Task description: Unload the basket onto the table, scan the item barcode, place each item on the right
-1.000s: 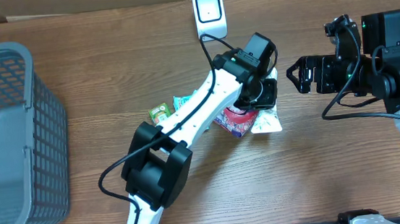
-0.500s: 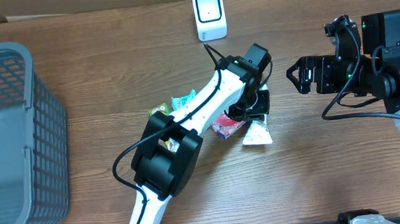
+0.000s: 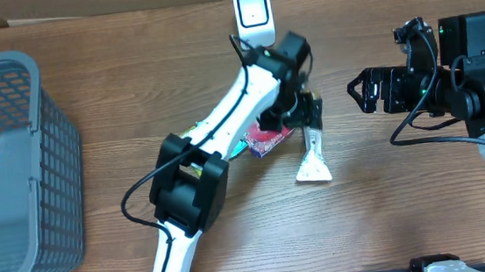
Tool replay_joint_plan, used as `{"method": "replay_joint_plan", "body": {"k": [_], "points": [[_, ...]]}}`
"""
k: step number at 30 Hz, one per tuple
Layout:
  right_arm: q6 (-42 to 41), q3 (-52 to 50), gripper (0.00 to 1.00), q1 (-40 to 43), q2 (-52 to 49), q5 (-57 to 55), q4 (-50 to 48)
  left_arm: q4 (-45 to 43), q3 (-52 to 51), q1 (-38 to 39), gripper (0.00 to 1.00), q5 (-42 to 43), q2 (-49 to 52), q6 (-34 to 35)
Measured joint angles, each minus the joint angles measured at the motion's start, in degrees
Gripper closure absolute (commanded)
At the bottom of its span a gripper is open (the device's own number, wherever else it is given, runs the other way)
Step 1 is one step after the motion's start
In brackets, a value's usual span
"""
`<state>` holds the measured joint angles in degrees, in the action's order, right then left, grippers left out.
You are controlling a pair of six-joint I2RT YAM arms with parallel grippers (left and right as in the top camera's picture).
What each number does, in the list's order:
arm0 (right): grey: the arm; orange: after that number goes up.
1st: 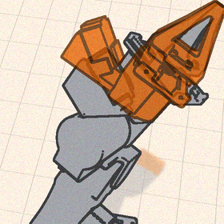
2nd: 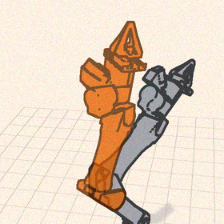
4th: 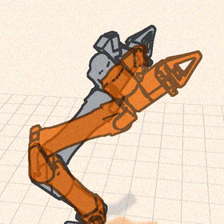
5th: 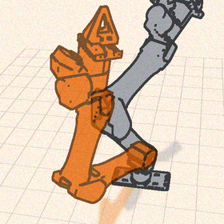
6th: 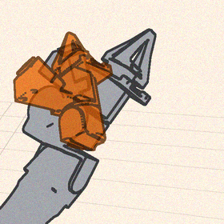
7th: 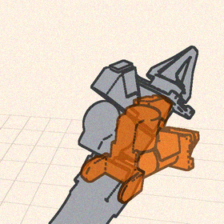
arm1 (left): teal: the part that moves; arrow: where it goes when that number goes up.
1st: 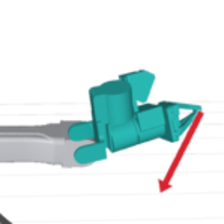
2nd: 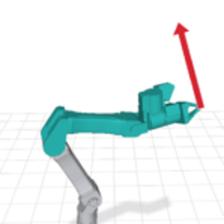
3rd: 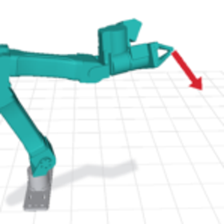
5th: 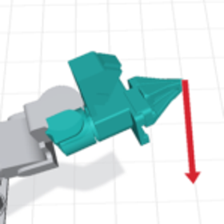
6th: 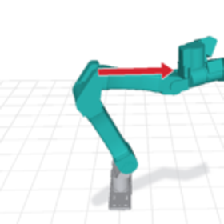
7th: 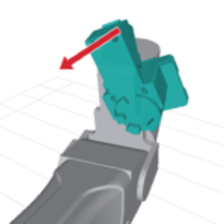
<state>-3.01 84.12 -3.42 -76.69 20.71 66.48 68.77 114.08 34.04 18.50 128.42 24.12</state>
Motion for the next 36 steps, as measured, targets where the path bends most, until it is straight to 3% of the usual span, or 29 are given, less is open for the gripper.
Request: {"method": "replay_joint_plan", "body": {"k": [5,11,14,19,25,31,36], "points": [[0.0,-0.02,0.0,0.0,-0.24,0.02,0.0,6.16,12.24,-2.21,0.14,-3.56,-2.91,-2.93],[0.02,-2.73,0.01,0.0,-2.1,1.66,-0.13,9.86,22.64,-4.7,0.12,-9.33,-13.88,-4.68],[-0.11,-4.79,0.04,0.0,-4.2,3.23,-0.17,10.21,24.15,-6.21,0.0,-11.54,-19.98,-5.05],[0.0,-8.41,0.03,-0.02,-8.98,4.94,-1.01,11.43,25.24,-8.04,0.0,-15.28,-27.41,-5.25],[0.85,-14.32,0.0,-0.04,-13.75,8.9,-5.53,15.37,25.09,-7.89,0.0,-18.14,-27.23,-5.88],[3.21,-21.4,0.0,-0.04,-17.18,14.67,-14.47,18.38,24.92,-8.98,0.0,-25.16,-26.73,-6.05],[3.67,-26.32,0.01,-0.11,-18.82,16.98,-23.41,19.17,24.92,-15.32,0.0,-28.17,-26.73,-5.01]]}}
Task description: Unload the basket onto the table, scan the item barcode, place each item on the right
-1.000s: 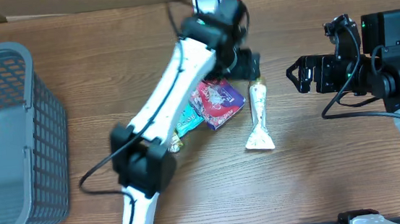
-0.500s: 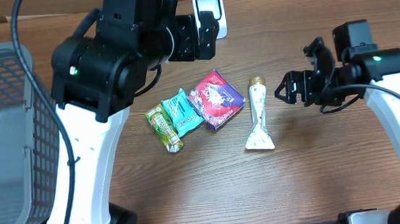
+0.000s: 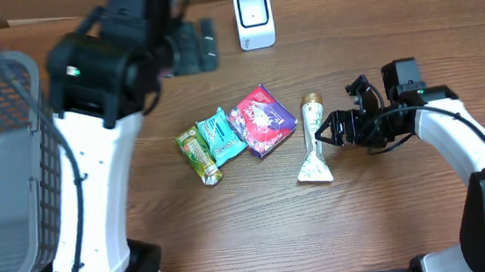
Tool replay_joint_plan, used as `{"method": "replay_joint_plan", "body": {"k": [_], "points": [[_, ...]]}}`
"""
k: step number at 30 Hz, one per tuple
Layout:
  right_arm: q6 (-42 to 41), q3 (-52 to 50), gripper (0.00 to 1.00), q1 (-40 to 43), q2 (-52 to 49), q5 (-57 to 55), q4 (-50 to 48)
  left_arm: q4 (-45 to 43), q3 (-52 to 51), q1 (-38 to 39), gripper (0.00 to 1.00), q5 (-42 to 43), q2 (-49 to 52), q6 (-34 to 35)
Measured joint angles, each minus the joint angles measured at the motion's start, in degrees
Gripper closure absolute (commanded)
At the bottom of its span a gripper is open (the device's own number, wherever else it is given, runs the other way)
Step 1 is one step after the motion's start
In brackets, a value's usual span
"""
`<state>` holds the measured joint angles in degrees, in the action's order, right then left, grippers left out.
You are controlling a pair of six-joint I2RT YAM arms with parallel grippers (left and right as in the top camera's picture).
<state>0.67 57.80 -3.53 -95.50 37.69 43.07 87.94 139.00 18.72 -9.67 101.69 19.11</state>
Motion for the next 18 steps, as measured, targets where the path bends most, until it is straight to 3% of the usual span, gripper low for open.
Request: {"method": "replay_joint_plan", "body": {"k": [9,18], "points": [[0.33,-3.82,0.05,-0.37,-4.37,1.22,-10.16,3.26,0.0,-14.78,0.01,2.01,0.0,0.39],[-1.09,-3.87,0.1,-0.37,-7.65,2.03,-15.39,4.04,0.0,-15.72,0.01,3.65,0.0,0.39]]}}
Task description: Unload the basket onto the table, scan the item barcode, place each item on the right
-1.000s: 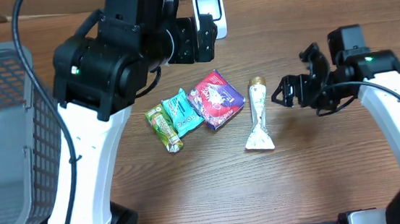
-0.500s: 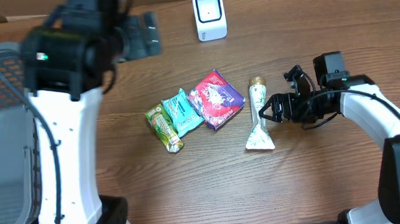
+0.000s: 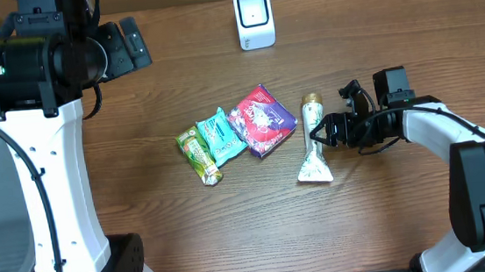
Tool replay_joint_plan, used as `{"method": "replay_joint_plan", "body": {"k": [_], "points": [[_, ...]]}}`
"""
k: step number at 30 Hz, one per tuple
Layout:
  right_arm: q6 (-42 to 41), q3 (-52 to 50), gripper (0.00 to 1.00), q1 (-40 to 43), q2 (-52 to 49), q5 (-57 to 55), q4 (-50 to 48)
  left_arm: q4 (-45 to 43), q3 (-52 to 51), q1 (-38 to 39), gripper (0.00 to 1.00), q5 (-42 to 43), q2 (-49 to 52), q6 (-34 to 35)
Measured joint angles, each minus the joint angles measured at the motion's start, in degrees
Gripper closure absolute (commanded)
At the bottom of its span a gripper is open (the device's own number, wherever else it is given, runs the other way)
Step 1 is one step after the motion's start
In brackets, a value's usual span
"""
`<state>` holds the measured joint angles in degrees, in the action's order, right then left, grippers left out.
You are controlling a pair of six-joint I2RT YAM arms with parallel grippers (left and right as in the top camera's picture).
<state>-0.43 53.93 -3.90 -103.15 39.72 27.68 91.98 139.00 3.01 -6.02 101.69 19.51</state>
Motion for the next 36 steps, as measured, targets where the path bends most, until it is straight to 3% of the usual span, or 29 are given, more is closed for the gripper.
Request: {"method": "replay_joint_plan", "body": {"k": [6,12,20,22,26,29,36], "points": [[-0.57,0.0,0.16,-0.98,-0.2,0.35,-2.56,0.02,0.0,0.0,0.0,0.04,0.0,0.0],[-0.92,0.0,0.29,-3.32,-0.48,0.48,-4.55,0.02,0.0,0.0,0.0,0.07,0.0,0.0],[-1.07,0.0,0.33,-3.32,-3.58,1.62,-6.73,0.02,0.0,0.0,0.0,0.24,0.0,0.0],[-1.11,0.0,0.4,-3.32,-3.93,2.43,-7.15,0.02,0.0,0.0,0.01,0.24,0.0,0.0],[-1.14,0.07,0.66,-3.23,-5.64,4.52,-7.89,0.02,0.0,0.0,0.01,0.26,0.0,0.0],[-1.33,0.07,0.65,-3.21,-6.84,5.57,-7.93,0.02,0.0,0.0,0.0,0.24,0.0,0.0],[-1.27,0.04,0.83,-3.21,-7.5,7.32,-6.62,0.04,0.0,0.0,0.0,0.26,0.0,0.0]]}}
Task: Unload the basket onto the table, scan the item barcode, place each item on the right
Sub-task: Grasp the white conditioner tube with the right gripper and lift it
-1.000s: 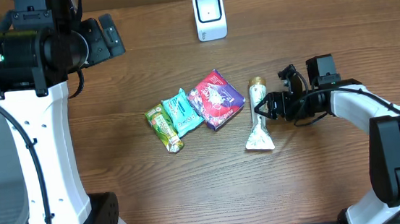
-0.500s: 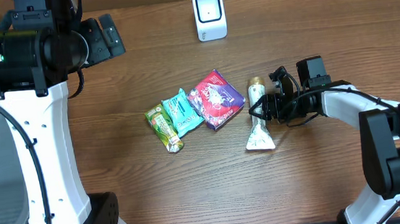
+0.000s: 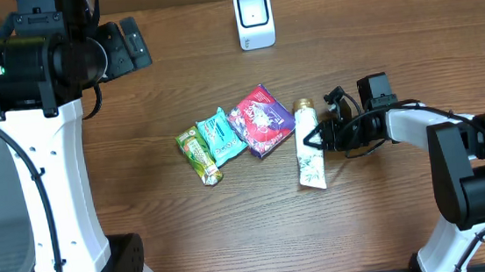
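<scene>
A white tube with a gold cap [image 3: 310,161] lies almost straight up and down right of centre. My right gripper [image 3: 315,137] reaches in low from the right, its fingertips at the tube's middle and touching it. From above it is unclear whether the jaws have closed on it. The white barcode scanner [image 3: 254,18] stands at the table's far edge. High over the table's left side, my left gripper [image 3: 132,45] hangs open and holds nothing.
Three packets lie in a row left of the tube: a pink-purple one [image 3: 261,120], a teal one [image 3: 221,134] and a green bar [image 3: 197,156]. A grey mesh basket stands at the left edge, partly behind the left arm.
The right gripper has moved a little left onto the tube. The tube has shifted left and turned from slanted to nearly straight. The left arm has not moved.
First my left arm reached over the packets at centre while the right gripper hovered at the far right. Then the left arm was raised at the back left and the right gripper was low beside the tube. It then neared the tube, and now touches and has shifted it.
</scene>
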Tool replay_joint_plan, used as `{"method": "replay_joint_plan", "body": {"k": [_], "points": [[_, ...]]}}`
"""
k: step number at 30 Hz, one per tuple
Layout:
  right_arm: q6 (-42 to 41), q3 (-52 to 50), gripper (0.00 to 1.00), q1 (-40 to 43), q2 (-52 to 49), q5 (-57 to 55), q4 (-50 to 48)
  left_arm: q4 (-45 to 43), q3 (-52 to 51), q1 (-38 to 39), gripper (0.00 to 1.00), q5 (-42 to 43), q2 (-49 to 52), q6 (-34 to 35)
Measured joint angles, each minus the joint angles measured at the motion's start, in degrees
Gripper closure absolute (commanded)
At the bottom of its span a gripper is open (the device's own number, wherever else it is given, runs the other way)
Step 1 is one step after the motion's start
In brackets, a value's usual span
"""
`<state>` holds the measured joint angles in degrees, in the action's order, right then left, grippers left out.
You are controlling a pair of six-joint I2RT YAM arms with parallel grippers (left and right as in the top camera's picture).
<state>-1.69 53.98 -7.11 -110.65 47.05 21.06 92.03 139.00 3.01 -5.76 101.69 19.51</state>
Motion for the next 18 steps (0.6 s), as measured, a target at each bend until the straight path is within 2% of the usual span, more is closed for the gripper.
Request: {"method": "replay_joint_plan", "body": {"k": [5,10,11,13,14,15,18], "points": [[-0.15,0.48,0.92,0.11,0.0,1.11,2.99,0.0,0.0,0.0,0.0,-0.02,0.0,0.0],[0.2,3.89,0.91,0.83,0.02,-0.55,12.11,0.0,0.0,0.0,0.0,0.0,0.0,0.0],[0.22,4.79,0.85,0.96,0.11,-1.66,13.77,0.0,0.0,0.0,0.01,-0.02,0.0,0.0],[-0.15,6.88,0.49,1.05,0.48,-4.9,17.22,0.0,0.0,0.0,0.0,0.0,0.0,0.0],[-0.85,8.11,0.35,1.09,0.79,-7.37,19.19,0.0,0.0,0.0,0.0,0.0,0.0,0.0],[-1.38,9.18,0.28,1.14,1.09,-9.55,20.61,0.0,0.0,0.0,0.01,0.0,0.0,0.0],[-2.03,12.02,0.23,1.14,1.53,-15.5,23.67,0.0,0.0,0.0,0.0,0.0,0.0,0.0]]}}
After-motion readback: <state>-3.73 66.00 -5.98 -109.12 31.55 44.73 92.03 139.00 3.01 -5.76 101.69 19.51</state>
